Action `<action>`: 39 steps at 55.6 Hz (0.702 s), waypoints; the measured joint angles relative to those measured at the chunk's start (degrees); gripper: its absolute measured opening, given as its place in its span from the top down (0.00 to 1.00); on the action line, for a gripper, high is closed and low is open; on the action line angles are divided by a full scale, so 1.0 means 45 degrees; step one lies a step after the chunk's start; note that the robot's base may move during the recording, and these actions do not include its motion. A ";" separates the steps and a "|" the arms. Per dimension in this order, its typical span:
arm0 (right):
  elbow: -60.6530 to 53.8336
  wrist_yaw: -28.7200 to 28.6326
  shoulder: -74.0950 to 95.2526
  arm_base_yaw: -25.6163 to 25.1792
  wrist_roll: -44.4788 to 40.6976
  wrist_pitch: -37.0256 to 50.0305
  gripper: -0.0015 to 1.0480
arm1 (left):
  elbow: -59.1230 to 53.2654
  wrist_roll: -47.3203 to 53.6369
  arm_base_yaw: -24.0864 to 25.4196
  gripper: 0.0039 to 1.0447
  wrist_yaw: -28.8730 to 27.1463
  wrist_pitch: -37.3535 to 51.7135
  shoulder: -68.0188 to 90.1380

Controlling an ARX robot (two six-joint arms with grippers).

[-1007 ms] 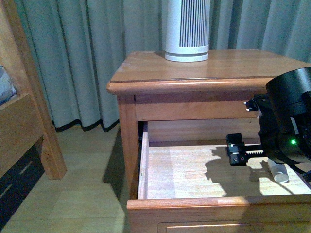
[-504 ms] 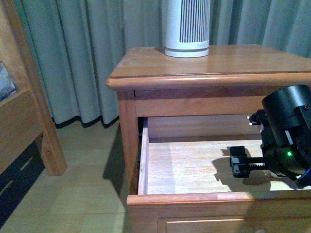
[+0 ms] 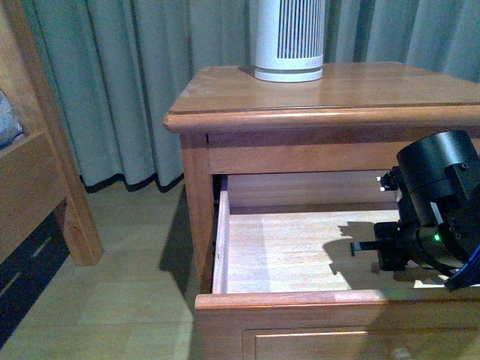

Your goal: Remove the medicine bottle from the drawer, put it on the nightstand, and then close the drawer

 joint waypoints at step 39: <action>0.0384 -0.4133 -0.6387 0.1486 0.0393 -0.2040 0.72 | 0.0000 0.0000 0.0000 0.06 0.0000 0.0000 0.0000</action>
